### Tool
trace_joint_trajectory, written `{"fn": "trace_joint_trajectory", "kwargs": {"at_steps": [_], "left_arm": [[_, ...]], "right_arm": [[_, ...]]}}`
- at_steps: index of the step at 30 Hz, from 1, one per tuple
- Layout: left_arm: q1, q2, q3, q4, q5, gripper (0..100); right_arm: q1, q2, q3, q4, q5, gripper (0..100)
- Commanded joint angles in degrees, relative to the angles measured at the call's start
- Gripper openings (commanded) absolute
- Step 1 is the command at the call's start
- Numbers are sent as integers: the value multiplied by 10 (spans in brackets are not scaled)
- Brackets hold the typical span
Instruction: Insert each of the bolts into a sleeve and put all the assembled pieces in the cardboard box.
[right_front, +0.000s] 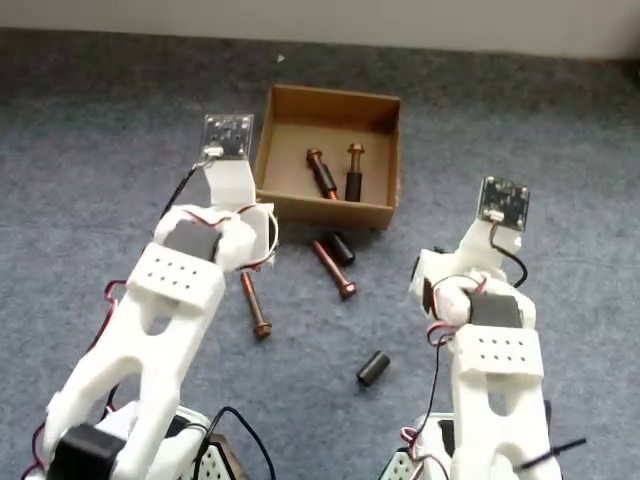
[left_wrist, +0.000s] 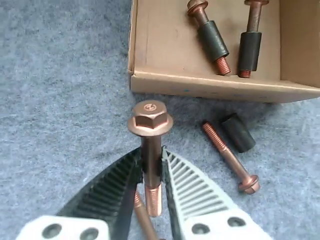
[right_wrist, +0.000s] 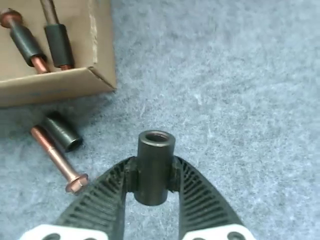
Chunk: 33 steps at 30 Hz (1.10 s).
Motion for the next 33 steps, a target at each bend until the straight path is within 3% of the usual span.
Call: {"fn": "trace_joint_trajectory", "kwargs": {"at_steps": [1, 4, 16, 22, 33], "left_arm": [[-3, -101, 39, -37, -7, 4], [-2, -154, 65, -39, -19, 4], [17, -419, 175, -38, -47, 4], [64, -562, 215, -40, -121, 4], [77, -668, 212, -64, -140, 4]], "right_arm": [[-48, -109, 22, -9, 8, 5], [-79, -168, 47, -9, 40, 5], [-183, -248, 59, -11, 46, 5], [-235, -287, 58, -26, 49, 5], [-346, -318, 65, -129, 140, 5]]}}
